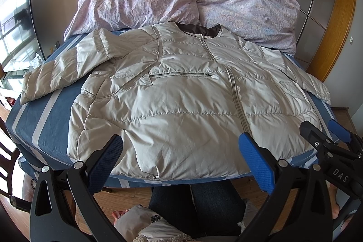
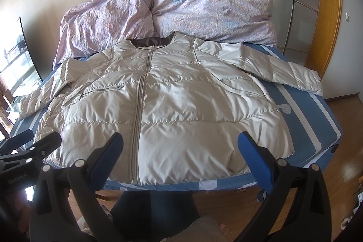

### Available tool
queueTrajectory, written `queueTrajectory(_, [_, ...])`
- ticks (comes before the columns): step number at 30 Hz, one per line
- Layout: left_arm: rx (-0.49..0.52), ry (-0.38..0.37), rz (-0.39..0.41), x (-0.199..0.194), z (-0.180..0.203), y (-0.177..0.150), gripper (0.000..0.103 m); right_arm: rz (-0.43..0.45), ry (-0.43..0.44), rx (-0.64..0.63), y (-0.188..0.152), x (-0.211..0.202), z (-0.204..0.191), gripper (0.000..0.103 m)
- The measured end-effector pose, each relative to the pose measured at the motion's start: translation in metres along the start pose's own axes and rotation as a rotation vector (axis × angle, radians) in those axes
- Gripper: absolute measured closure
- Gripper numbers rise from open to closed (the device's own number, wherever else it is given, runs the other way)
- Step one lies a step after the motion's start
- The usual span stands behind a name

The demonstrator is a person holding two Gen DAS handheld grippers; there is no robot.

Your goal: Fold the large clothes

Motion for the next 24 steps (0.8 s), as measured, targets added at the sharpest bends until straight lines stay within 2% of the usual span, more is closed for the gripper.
queueTrajectory(16, [-0.005,0.017,-0.006,0.004,-0.002,0.003,0.001,0.009,0.002,0.033,0.007,0.007,0.006,0.002])
queueTrajectory(19, [-0.017,0.030,-0.013,0.013,-0.008,0.010,0.001,0.025,-0.001,0.115,0.014,0.023,0.031,0.002])
queueTrajectory(24, [-0.041,0.035,-0.001,0.035,-0.019,0.024,0.001,0.068,-0.056,0.313,0.027,0.055,0.097,0.002])
Point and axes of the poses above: each gripper's, at about its wrist camera, not at the fingertips, and x roughly the way its jaws point, z to its right, y to its top, the point moved 1 cm from there along x, roughly the way its jaws point, and after that the axes turned 15 degrees about z, right-handed, at the moved point
